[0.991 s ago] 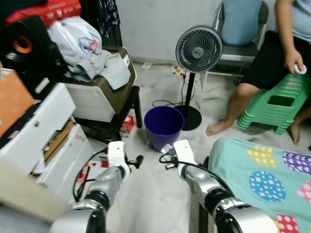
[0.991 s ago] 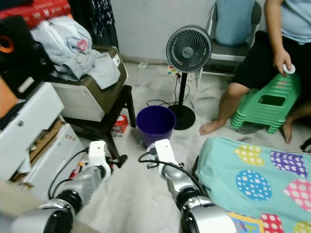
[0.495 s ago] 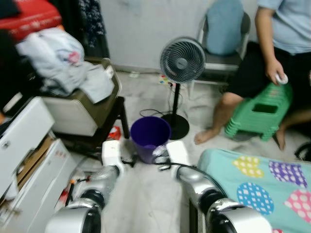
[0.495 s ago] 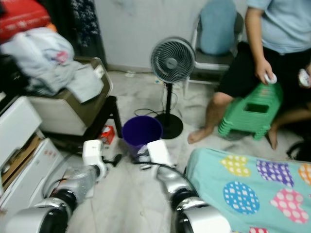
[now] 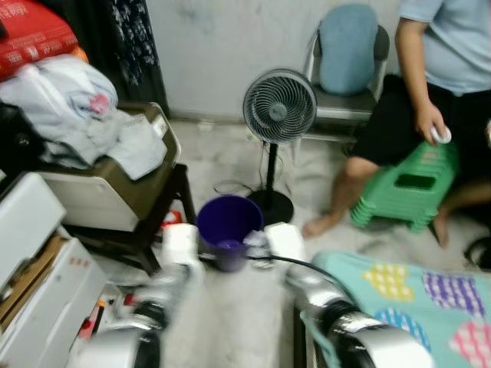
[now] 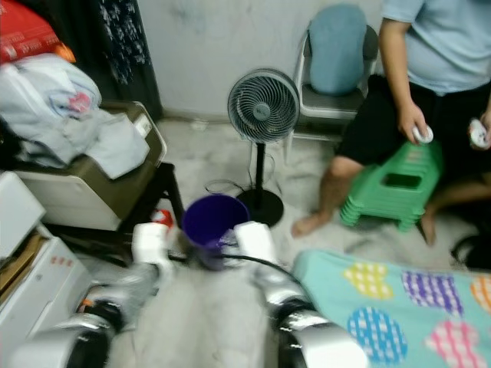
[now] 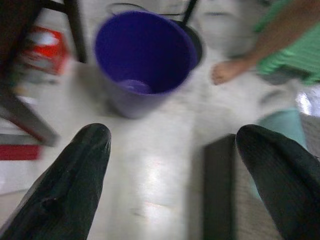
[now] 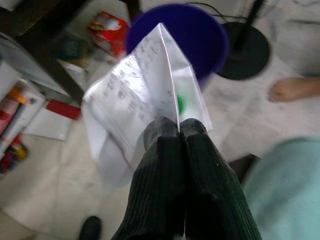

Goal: Clean up the room

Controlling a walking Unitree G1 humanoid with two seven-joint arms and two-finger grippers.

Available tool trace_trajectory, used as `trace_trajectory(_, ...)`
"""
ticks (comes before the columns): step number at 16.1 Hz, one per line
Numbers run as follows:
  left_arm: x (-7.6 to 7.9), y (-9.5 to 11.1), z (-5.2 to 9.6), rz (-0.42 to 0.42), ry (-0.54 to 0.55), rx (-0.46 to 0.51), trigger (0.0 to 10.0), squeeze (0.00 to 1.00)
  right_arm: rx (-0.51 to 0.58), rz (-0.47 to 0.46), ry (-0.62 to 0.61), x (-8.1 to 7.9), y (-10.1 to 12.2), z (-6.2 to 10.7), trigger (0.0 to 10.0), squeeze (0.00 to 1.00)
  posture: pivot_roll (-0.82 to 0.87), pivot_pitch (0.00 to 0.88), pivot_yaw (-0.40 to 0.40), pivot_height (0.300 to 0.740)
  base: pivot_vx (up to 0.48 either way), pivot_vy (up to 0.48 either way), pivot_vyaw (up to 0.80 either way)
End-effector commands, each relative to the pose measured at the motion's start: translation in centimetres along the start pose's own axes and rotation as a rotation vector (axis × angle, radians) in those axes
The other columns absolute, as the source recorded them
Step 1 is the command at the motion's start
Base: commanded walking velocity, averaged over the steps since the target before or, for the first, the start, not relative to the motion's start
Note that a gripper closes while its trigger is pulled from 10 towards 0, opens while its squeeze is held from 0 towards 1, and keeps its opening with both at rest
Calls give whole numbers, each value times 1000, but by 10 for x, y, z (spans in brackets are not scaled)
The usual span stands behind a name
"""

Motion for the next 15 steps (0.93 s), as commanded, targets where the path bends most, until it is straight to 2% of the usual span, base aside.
trace_trajectory(1, 10, -1, -2, -14, -12, -7, 10000, 0, 3, 8, -31, 14, 2, 1, 10000, 0, -127, 0, 21, 740, 0, 0, 0)
trace_trajectory(3, 6, 22, -2, 9, -13, 101, 10000, 0, 105, 34, -61, 19, 22, 1, 10000, 0, -117, 0, 20, 740, 0, 0, 0)
trace_trajectory(5, -3, 31, 1, -115, -11, 143, 10000, 0, 166, -2, -74, 25, 33, 3, 10000, 0, -119, 0, 29, 740, 0, 0, 0)
trace_trajectory(7, -12, 45, 11, -156, -51, 269, 10000, 0, 267, -32, -116, 41, 46, 9, 10000, 0, -120, 0, 35, 740, 0, 0, 0)
trace_trajectory(9, -11, 47, 27, -204, -109, 365, 10000, 0, 338, -48, -157, 57, 49, 17, 10000, 0, -117, 0, 34, 740, 0, 0, 0)
trace_trajectory(11, -7, 38, 55, -215, -155, 428, 10000, 0, 373, -74, -209, 75, 39, 33, 10000, 0, -117, 0, 28, 740, 0, 0, 0)
trace_trajectory(12, 1, 27, 81, -237, -187, 461, 10000, 0, 366, -70, -260, 90, 22, 50, 10000, 0, -115, 0, 17, 740, 0, 0, 0)
trace_trajectory(13, 4, 25, 88, -254, -198, 471, 10000, 0, 362, -70, -273, 93, 18, 54, 10000, 0, -114, 0, 16, 740, 0, 0, 0)
trace_trajectory(14, 11, 23, 103, -298, -223, 496, 10000, 0, 352, -72, -300, 101, 9, 64, 10000, 0, -114, 0, 11, 740, 0, 0, 0)
trace_trajectory(15, 13, 24, 112, -308, -230, 517, 10000, 0, 328, -104, -318, 108, 0, 71, 10000, 0, -105, 0, 4, 740, 0, 0, 0)
Point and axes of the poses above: a point about 5 cm out from each wrist's last joint towards the gripper, its own z axis pointing back from the gripper into the wrist, its own y axis along the axis of the wrist's last joint, x = y × z, the point moved 2 cm from there along -z, pointing out of the wrist towards the gripper, and after that the axes turned 2 degrees about -z, right-handed, at the moved point
